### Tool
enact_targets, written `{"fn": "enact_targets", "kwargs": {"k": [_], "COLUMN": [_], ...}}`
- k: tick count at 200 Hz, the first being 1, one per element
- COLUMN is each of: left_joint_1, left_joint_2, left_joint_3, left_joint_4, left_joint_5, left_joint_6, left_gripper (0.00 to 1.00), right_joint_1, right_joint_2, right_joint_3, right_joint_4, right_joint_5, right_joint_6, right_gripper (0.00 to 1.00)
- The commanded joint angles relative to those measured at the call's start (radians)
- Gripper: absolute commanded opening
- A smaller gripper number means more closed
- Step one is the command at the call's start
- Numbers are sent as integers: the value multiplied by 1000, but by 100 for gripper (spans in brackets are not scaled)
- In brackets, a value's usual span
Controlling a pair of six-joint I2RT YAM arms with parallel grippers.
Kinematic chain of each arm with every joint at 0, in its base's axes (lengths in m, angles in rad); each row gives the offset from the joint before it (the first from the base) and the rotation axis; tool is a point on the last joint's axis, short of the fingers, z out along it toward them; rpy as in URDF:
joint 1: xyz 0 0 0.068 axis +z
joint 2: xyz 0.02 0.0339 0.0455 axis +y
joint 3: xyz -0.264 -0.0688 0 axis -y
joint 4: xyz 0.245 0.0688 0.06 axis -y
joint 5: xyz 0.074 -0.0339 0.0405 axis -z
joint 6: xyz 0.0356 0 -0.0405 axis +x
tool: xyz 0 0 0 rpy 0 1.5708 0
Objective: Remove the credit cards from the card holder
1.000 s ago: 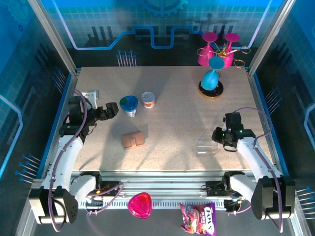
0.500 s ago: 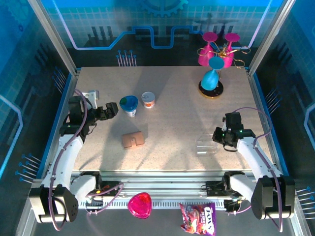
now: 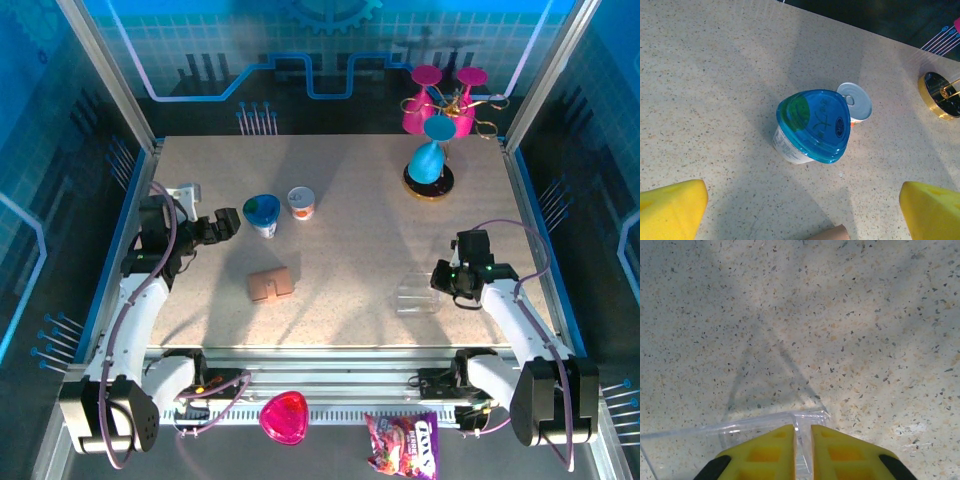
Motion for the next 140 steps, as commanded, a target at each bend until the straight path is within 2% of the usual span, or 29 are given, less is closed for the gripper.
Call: {"fn": "enact_targets", "kwargs": {"k": [1,86,140], "left_joint_1": [15,17,18], "left_joint_2": [-5,-8,-9], "left_joint_3": [-5,-5,-7], "left_joint_4": [6,7,12], "left_joint_5": [-2,-6,0], "left_joint_6": [-6,-10,-19], "left_gripper": [99,99,99], "right_joint_1": [-9,26,108], "right_joint_2": [-2,-15,66], "right_joint_3": [-17,11,105], "right_joint_4": [5,-9,25], "right_joint_5": [-22,-23,-4], "right_joint_6": [2,19,54], "right_gripper": [12,0,0]}}
